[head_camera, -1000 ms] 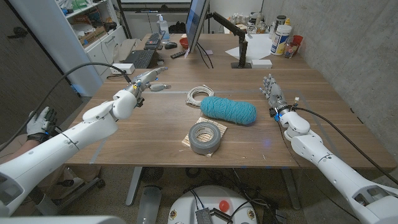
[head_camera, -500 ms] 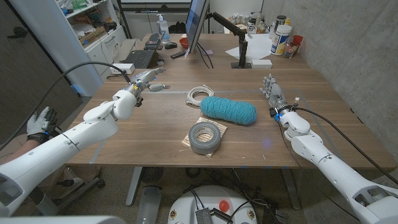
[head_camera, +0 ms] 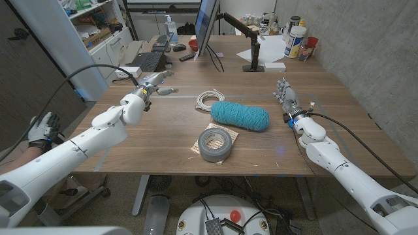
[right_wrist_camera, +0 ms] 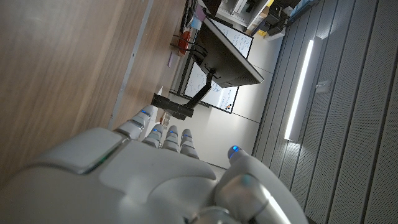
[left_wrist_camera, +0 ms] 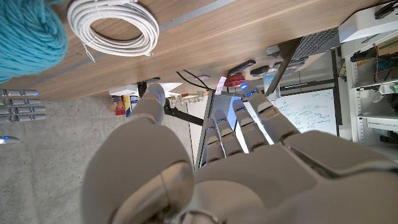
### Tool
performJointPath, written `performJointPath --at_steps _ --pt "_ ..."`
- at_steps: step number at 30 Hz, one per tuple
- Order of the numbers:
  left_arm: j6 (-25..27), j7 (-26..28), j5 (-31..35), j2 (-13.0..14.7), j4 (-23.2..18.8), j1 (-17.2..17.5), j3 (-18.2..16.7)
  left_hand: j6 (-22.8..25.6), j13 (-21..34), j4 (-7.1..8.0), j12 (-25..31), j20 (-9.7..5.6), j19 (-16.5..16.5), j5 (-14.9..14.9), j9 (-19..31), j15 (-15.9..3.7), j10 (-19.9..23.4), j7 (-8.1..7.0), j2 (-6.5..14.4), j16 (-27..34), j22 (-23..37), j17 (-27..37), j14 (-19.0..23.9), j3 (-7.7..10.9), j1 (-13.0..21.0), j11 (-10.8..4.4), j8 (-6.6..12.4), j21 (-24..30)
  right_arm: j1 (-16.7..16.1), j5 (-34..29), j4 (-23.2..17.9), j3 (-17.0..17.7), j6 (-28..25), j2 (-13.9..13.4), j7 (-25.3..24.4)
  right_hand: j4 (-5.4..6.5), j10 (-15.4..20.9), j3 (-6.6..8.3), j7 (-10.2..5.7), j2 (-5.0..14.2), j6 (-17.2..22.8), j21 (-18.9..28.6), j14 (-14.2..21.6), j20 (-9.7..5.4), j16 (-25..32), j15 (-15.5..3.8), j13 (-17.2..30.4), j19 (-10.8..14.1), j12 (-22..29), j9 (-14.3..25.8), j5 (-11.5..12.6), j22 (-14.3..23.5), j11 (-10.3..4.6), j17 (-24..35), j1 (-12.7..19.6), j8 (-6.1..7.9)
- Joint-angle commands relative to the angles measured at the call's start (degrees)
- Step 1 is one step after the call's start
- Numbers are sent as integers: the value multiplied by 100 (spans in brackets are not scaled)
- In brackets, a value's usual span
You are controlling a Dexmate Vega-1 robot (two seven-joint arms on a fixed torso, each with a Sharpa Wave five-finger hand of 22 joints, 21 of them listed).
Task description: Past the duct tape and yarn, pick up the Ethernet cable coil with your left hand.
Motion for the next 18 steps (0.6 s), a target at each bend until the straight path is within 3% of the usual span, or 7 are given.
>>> performJointPath --at_steps 1,14,18 --pt "234 -468 13 -43 -60 -264 154 -94 36 25 -36 39 -59 70 31 -416 -107 83 -66 -49 27 21 -85 -114 -85 49 -50 -52 11 -18 23 -11 22 5 10 7 -3 37 -52 596 24 35 -54 1 23 -169 19 -10 -10 26 18 20 -34 -3 42 8" --pt "351 -826 278 -77 -109 -579 415 -71 75 48 -28 60 -123 100 46 -394 -86 38 -42 -72 30 27 -124 -209 -127 44 -52 -83 6 5 19 3 -2 12 -17 10 -4 64 -60 606 24 36 -53 -3 26 -178 19 -12 -11 26 18 20 -46 -1 44 7" --pt "140 -951 369 -16 -53 -687 503 -54 85 43 -23 1 -111 110 50 -418 -71 21 -30 -68 31 27 -108 -223 -114 35 -46 -78 14 2 40 -1 16 14 5 10 -9 70 -60 606 24 36 -53 -4 26 -176 19 -13 -13 27 17 20 -43 -1 44 6"
